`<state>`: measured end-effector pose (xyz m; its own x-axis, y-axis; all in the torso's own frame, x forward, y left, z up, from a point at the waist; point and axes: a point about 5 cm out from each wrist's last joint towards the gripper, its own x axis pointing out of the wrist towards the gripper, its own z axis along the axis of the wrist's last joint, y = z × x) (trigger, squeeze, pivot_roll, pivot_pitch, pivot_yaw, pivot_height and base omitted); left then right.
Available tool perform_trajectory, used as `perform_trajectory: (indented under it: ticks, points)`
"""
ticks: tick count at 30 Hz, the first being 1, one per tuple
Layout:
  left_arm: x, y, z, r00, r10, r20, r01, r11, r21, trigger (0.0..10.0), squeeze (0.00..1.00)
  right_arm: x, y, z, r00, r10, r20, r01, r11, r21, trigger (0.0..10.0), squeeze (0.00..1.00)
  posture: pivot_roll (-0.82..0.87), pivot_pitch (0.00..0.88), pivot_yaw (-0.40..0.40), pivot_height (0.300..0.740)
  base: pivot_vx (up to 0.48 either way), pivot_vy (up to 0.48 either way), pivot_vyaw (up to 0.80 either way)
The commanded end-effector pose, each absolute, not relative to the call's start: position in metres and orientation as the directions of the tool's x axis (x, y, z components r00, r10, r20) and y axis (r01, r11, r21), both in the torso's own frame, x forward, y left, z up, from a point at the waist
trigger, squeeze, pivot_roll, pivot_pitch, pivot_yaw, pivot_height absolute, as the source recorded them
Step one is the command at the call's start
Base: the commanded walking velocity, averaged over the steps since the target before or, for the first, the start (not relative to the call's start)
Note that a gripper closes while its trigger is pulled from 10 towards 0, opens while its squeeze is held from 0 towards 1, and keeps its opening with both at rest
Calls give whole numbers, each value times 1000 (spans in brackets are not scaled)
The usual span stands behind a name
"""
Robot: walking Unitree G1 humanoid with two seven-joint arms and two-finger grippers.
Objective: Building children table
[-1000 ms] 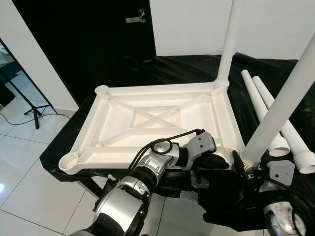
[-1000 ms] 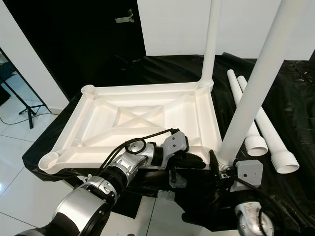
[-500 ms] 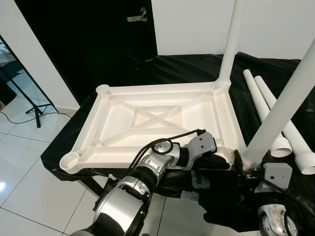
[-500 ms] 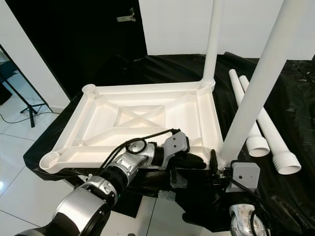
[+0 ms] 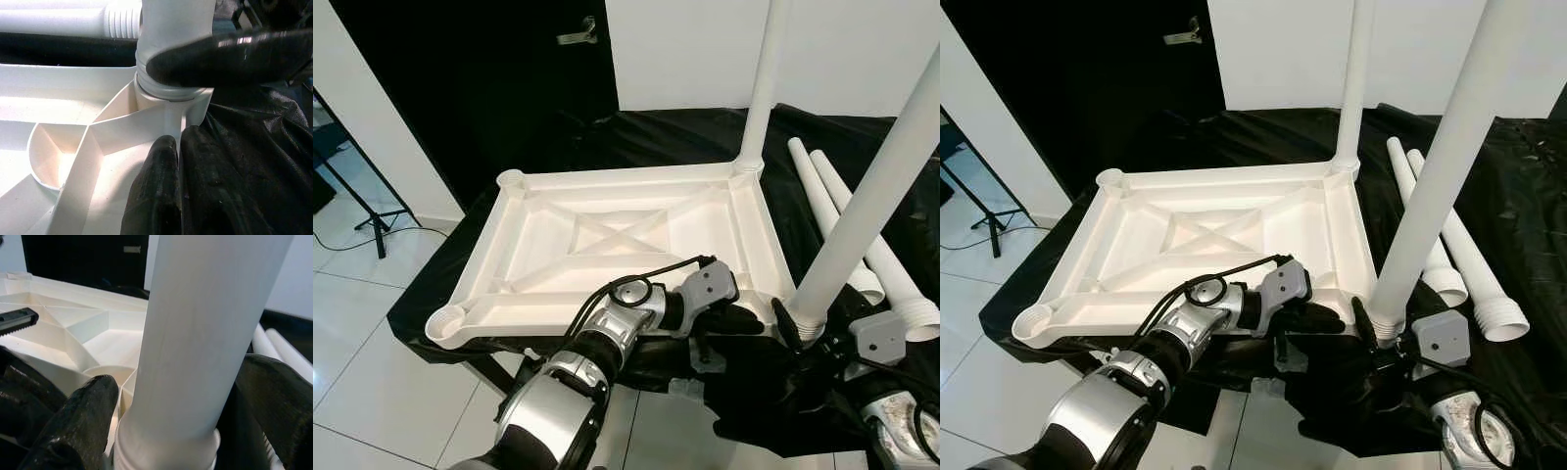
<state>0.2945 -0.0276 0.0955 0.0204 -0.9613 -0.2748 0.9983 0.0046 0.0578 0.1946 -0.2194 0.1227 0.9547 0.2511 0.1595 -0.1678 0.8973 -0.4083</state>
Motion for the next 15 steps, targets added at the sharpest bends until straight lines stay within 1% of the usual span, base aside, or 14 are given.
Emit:
perform_trajectory:
  ticks: [1,2,3,4,5,6,7,9,10,11,14,15]
  points:
    - [282,-16,53,111,-901,-420,989,140,-39,10000,0,195,-214,124,939,306,158,-209,871,-445,10000,0,6,0,80,740,0,0,0]
    - [282,-16,53,111,-901,-420,989,140,-39,10000,0,195,-214,124,939,306,158,-209,871,-445,10000,0,6,0,80,740,0,0,0]
    - [282,-16,53,111,-901,-420,989,140,-38,10000,0,198,-211,125,927,344,150,-241,852,-464,10000,0,8,0,78,740,0,0,0]
    - [283,-16,54,112,-901,-419,989,141,-37,10000,0,199,-210,125,916,378,134,-281,842,-460,3294,0,10,0,78,740,0,0,0]
    - [283,-16,54,112,-901,-419,989,141,-37,10000,0,199,-210,125,916,378,134,-281,842,-460,3294,0,10,0,78,740,0,0,0]
    - [284,-17,55,115,-902,-417,989,143,-37,10000,0,199,-209,124,905,409,117,-324,841,-433,0,0,10,0,78,740,0,0,0]
    - [284,-17,55,116,-902,-416,989,144,-36,10000,0,198,-208,122,895,435,98,-363,839,-405,0,0,10,0,79,740,0,0,0]
    - [284,-17,55,116,-902,-416,989,144,-36,10000,0,198,-208,122,895,435,98,-363,839,-405,0,0,10,0,79,740,0,0,0]
    - [284,-17,55,117,-902,-415,989,145,-36,10000,0,197,-207,120,888,454,80,-393,837,-381,0,0,9,0,79,740,0,0,0]
    - [284,-17,55,117,-902,-415,989,145,-36,10000,0,197,-207,120,888,454,80,-393,837,-381,0,0,9,0,79,740,0,0,0]
    - [283,-15,53,113,-901,-419,989,142,-39,10000,0,190,-204,109,900,433,51,-403,870,-283,0,0,12,0,79,740,0,0,0]
    - [283,-15,53,113,-901,-419,989,142,-39,10000,0,190,-204,109,900,433,51,-403,870,-283,0,0,12,0,79,740,0,0,0]
